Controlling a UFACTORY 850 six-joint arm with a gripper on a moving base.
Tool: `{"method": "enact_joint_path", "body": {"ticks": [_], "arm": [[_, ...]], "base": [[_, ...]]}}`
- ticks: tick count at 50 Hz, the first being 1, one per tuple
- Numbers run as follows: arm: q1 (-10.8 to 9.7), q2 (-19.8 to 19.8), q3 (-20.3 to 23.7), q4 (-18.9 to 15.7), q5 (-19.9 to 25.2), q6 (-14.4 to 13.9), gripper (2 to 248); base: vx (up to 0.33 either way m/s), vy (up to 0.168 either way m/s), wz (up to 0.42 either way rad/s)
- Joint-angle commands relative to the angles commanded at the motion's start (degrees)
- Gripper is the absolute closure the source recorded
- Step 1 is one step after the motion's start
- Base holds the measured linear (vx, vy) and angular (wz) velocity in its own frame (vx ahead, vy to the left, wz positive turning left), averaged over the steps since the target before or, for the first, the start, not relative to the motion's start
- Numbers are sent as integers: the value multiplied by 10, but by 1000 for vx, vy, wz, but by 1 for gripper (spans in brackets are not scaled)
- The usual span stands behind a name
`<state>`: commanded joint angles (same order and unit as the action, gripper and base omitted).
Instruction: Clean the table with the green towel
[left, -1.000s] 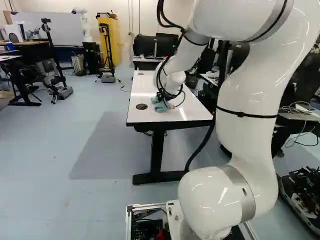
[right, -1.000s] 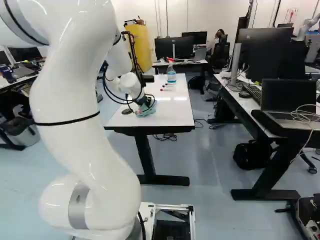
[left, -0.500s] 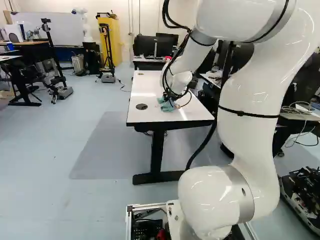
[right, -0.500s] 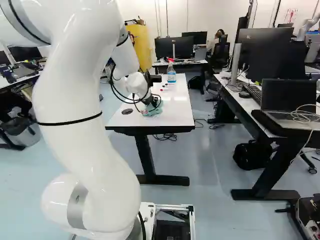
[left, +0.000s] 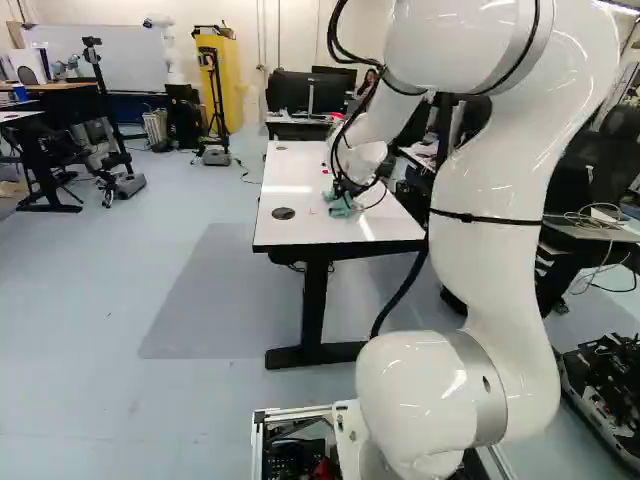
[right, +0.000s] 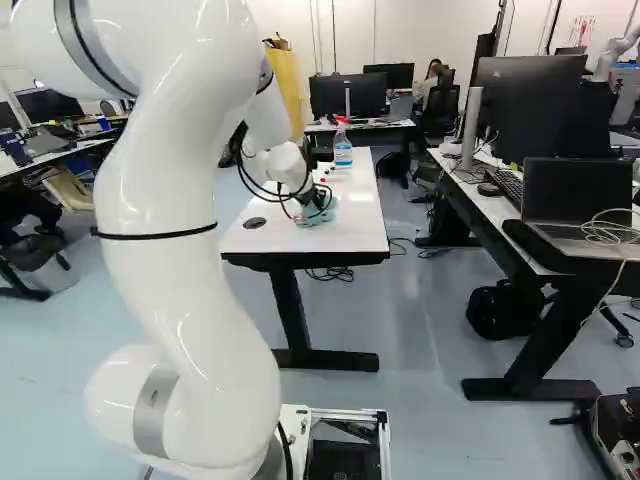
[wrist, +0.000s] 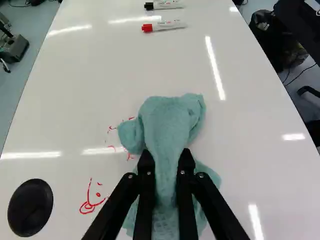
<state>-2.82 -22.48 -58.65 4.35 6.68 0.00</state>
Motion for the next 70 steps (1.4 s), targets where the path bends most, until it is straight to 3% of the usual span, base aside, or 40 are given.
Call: {"method": "enact_joint_path", "body": {"ticks": [41, 70], "arm": [[50, -69, -90, 0, 0, 0, 202], [95, -65, -85, 0, 0, 0, 202]], "base": [[0, 0, 0], [0, 0, 0]]}}
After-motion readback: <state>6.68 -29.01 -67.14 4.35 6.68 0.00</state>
